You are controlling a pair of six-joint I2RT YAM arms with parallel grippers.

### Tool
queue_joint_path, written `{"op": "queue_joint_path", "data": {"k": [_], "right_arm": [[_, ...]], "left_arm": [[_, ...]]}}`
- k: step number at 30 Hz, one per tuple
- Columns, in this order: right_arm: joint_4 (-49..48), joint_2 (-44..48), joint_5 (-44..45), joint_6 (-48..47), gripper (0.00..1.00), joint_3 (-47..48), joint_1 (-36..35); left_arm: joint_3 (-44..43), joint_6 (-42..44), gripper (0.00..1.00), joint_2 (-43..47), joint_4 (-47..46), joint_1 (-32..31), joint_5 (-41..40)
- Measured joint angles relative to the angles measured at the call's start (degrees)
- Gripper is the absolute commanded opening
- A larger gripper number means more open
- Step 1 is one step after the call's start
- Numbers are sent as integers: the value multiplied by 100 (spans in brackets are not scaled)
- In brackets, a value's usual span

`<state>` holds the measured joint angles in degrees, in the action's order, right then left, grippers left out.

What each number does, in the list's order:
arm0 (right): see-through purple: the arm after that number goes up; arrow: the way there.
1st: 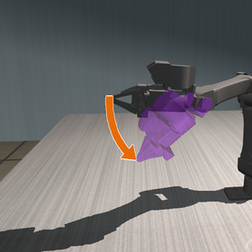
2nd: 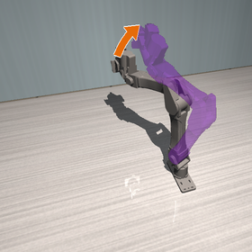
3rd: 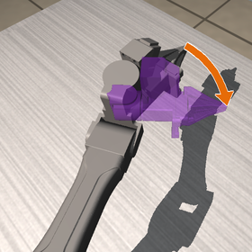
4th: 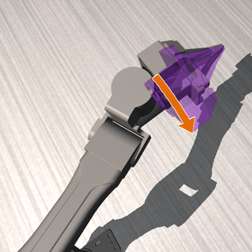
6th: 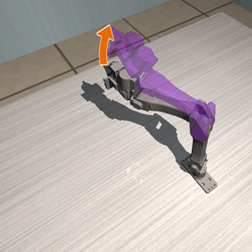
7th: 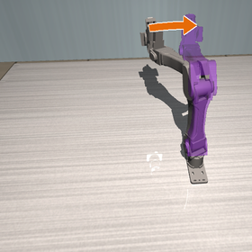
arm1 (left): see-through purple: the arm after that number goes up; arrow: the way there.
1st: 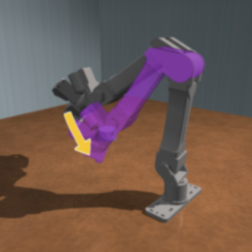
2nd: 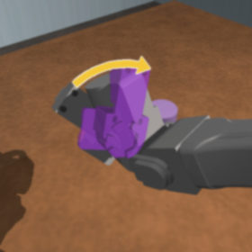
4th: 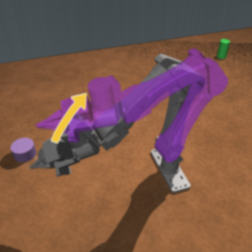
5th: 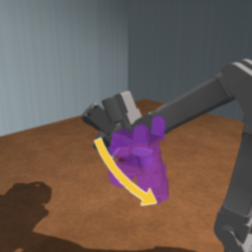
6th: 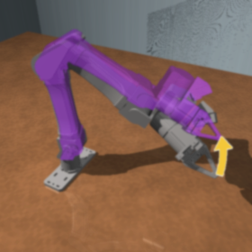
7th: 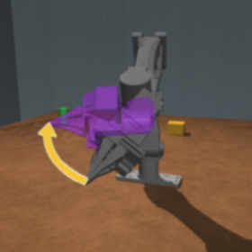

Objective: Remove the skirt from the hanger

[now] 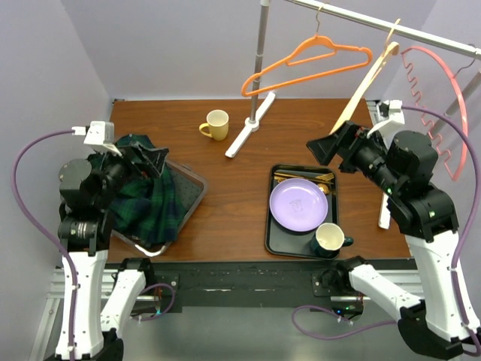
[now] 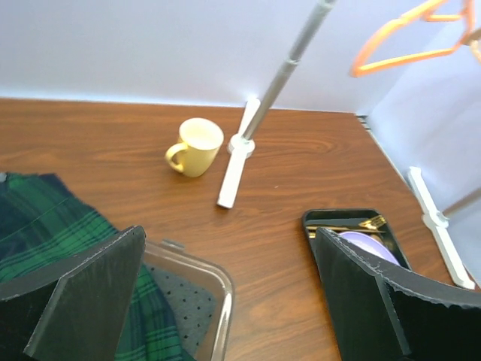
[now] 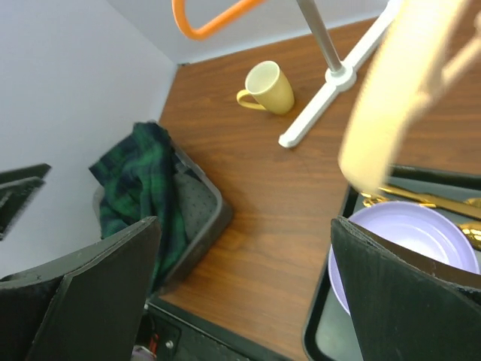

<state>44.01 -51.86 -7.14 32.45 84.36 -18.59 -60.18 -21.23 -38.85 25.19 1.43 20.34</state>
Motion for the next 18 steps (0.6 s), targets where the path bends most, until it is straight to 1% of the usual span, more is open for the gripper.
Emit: {"op": "queue_joint_path", "data": {"k": [4, 9, 18], "right_arm": [[216, 319, -20, -223, 99, -199, -2], [234, 597, -94, -356, 99, -328, -11], [227, 623, -105, -387, 99, -498, -15]], "left_arm": [[234, -35, 100, 328, -251, 0, 389], [289, -79, 100, 387, -339, 0, 741], [295, -190, 100, 389, -461, 0, 929]]}}
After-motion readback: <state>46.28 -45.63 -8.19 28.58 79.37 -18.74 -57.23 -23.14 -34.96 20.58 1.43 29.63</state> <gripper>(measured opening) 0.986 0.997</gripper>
